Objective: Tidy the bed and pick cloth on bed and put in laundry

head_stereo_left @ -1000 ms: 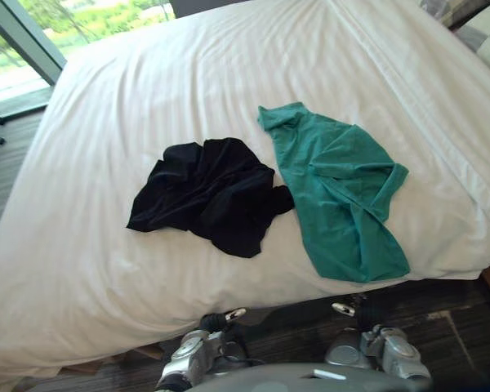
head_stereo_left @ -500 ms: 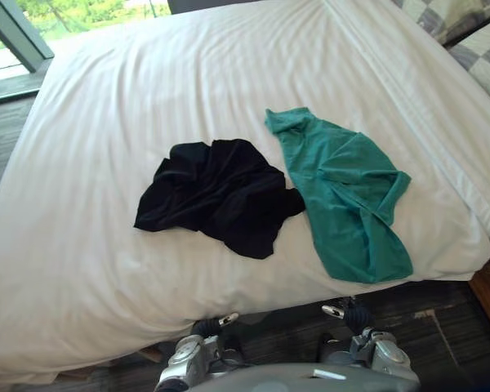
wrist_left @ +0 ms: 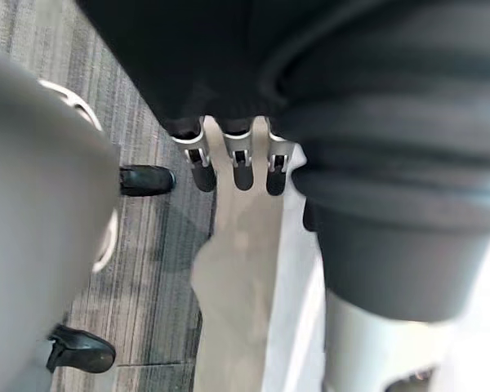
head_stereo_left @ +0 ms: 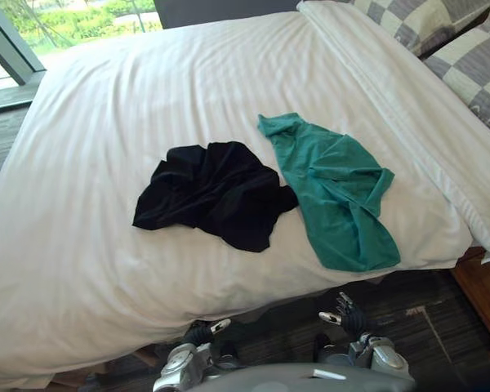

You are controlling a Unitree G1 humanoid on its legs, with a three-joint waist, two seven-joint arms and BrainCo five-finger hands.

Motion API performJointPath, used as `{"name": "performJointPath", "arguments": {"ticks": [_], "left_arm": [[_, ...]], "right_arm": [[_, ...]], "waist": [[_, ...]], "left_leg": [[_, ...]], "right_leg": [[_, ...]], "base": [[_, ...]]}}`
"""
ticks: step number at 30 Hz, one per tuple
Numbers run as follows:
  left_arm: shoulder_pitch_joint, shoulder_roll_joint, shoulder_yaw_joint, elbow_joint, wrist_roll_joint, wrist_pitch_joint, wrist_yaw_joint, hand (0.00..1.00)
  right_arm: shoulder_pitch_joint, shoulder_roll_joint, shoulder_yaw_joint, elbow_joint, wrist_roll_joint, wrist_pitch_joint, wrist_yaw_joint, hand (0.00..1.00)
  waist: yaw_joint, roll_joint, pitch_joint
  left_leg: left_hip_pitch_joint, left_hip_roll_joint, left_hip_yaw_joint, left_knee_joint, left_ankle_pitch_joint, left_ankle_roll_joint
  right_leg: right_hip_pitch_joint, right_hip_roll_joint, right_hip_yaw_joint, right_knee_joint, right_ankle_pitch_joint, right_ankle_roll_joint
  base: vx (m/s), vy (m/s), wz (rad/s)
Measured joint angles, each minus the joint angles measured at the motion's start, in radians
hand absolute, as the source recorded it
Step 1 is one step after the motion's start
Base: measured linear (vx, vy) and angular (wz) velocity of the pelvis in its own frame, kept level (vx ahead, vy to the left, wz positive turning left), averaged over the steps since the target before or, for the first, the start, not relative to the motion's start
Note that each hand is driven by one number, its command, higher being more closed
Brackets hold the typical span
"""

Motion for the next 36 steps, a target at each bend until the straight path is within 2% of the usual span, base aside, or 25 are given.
{"name": "performJointPath", "arguments": {"ticks": [3, 5, 7, 10, 14, 15, 16, 19, 23, 25, 26, 30, 32, 35, 36], "left_arm": [[0.009, 0.0, 0.011, 0.018, -0.068, 0.026, 0.027, 0.0], [0.009, -0.008, 0.038, 0.017, -0.101, 0.043, 0.055, 0.0], [0.009, -0.011, 0.049, 0.017, -0.135, 0.054, 0.086, 0.0], [0.019, -0.016, 0.111, 0.02, -0.258, 0.064, 0.152, 0.0], [0.024, -0.037, 0.249, 0.053, -0.367, 0.051, 0.254, 0.0], [0.023, -0.039, 0.278, 0.053, -0.377, 0.048, 0.269, 0.0], [0.015, -0.037, 0.349, 0.038, -0.419, 0.03, 0.309, 0.0], [0.008, -0.006, 0.483, -0.011, -0.444, 0.002, 0.373, 0.0], [-0.007, 0.086, 0.651, -0.14, -0.411, -0.02, 0.435, 0.0], [-0.014, 0.13, 0.722, -0.185, -0.357, -0.032, 0.438, 0.0], [-0.021, 0.162, 0.755, -0.215, -0.297, -0.032, 0.435, 0.0], [-0.022, 0.222, 0.783, -0.291, -0.152, -0.047, 0.388, 0.0], [-0.029, 0.254, 0.778, -0.333, -0.112, -0.081, 0.353, 0.0], [-0.034, 0.349, 0.743, -0.408, -0.082, -0.14, 0.302, 0.0], [-0.036, 0.373, 0.728, -0.417, -0.078, -0.148, 0.29, 0.0]], "right_arm": [[0.003, 0.0, -0.004, 0.002, 0.006, 0.025, -0.014, 0.0], [0.003, 0.0, -0.006, 0.01, 0.023, 0.042, -0.032, 0.0], [0.003, 0.0, -0.017, 0.023, 0.057, 0.065, -0.057, 0.0], [0.004, 0.005, -0.057, 0.027, 0.142, 0.107, -0.112, 0.0], [0.035, 0.032, -0.187, 0.024, 0.333, 0.172, -0.208, 0.0], [0.046, 0.033, -0.213, 0.022, 0.351, 0.179, -0.22, 0.0], [0.069, 0.031, -0.275, 0.018, 0.388, 0.193, -0.247, 0.0], [0.125, 0.024, -0.391, -0.022, 0.447, 0.199, -0.291, 0.0], [0.169, -0.037, -0.55, -0.108, 0.514, 0.18, -0.308, 0.0], [0.175, -0.077, -0.625, -0.147, 0.528, 0.156, -0.307, 0.0], [0.175, -0.101, -0.686, -0.187, 0.532, 0.141, -0.302, 0.0], [0.176, -0.151, -0.815, -0.275, 0.549, 0.111, -0.258, 0.0], [0.175, -0.172, -0.867, -0.316, 0.546, 0.095, -0.232, 0.0], [0.175, -0.222, -0.893, -0.398, 0.495, 0.069, -0.191, 0.0], [0.174, -0.232, -0.893, -0.414, 0.482, 0.065, -0.185, 0.0]], "waist": [[0.003, 0.002, -0.009], [0.016, 0.002, -0.01], [0.021, 0.002, -0.01], [0.023, 0.002, -0.01], [0.026, 0.001, -0.011], [0.027, 0.001, -0.012], [0.038, 0.002, -0.016], [0.052, 0.003, -0.037], [0.052, 0.002, -0.071], [0.05, -0.001, -0.094], [0.05, -0.001, -0.104], [0.052, -0.009, -0.128], [0.052, -0.02, -0.137], [0.053, -0.033, -0.159], [0.053, -0.029, -0.161]], "left_leg": [[0.001, -0.002, -0.028, 0.0, 0.0, -0.001], [0.001, -0.003, -0.035, 0.0, 0.0, -0.001], [0.0, -0.005, -0.046, 0.0, 0.0, -0.001], [-0.001, -0.006, -0.049, -0.001, 0.0, -0.001], [0.0, -0.005, -0.045, -0.006, 0.0, -0.001], [0.0, -0.005, -0.045, -0.006, 0.0, -0.002], [0.0, -0.003, -0.037, -0.006, -0.001, -0.003], [0.004, 0.001, -0.02, -0.007, -0.004, -0.006], [0.019, 0.009, 0.016, -0.007, -0.022, -0.006], [0.019, 0.012, 0.045, -0.007, -0.031, -0.013], [0.024, 0.012, 0.055, -0.007, -0.034, -0.018], [0.035, 0.012, 0.066, -0.006, -0.034, -0.018], [0.035, 0.012, 0.067, -0.006, -0.034, -0.019], [0.039, 0.013, 0.093, 0.0, -0.032, -0.02], [0.039, 0.012, 0.093, 0.0, -0.032, -0.02]], "right_leg": [[0.024, 0.0, -0.024, -0.007, 0.0, 0.002], [0.031, 0.0, -0.035, -0.011, -0.001, 0.002], [0.041, 0.0, -0.04, -0.014, -0.002, 0.003], [0.042, -0.002, -0.047, -0.017, -0.005, 0.004], [0.057, -0.002, -0.062, -0.018, -0.009, 0.005], [0.059, -0.003, -0.062, -0.017, -0.011, 0.005], [0.058, -0.003, -0.062, -0.013, -0.013, 0.004], [0.055, -0.003, -0.063, 0.001, -0.023, 0.001], [0.048, -0.01, -0.062, 0.04, -0.055, -0.003], [0.039, -0.011, -0.053, 0.043, -0.057, -0.002], [0.039, -0.011, -0.047, 0.043, -0.058, -0.001], [0.039, -0.012, -0.036, 0.058, -0.073, 0.004], [0.038, -0.012, -0.036, 0.066, -0.086, 0.006], [0.037, -0.01, -0.028, 0.075, -0.101, 0.002], [0.037, -0.01, -0.028, 0.075, -0.103, 0.002]], "base": [[0.06, -0.006, 0.27], [0.06, -0.001, 0.17], [0.04, 0.002, 0.16], [0.0, 0.003, 0.06], [0.0, -0.001, 0.07], [-0.01, 0.001, 0.05], [-0.02, 0.002, -0.05], [-0.01, 0.001, -0.06], [0.01, 0.003, -0.04], [0.04, 0.017, -0.13], [0.06, 0.017, -0.17], [0.06, 0.0, -0.05], [0.09, -0.019, 0.09], [0.07, -0.011, 0.0], [0.06, -0.019, -0.05]]}}
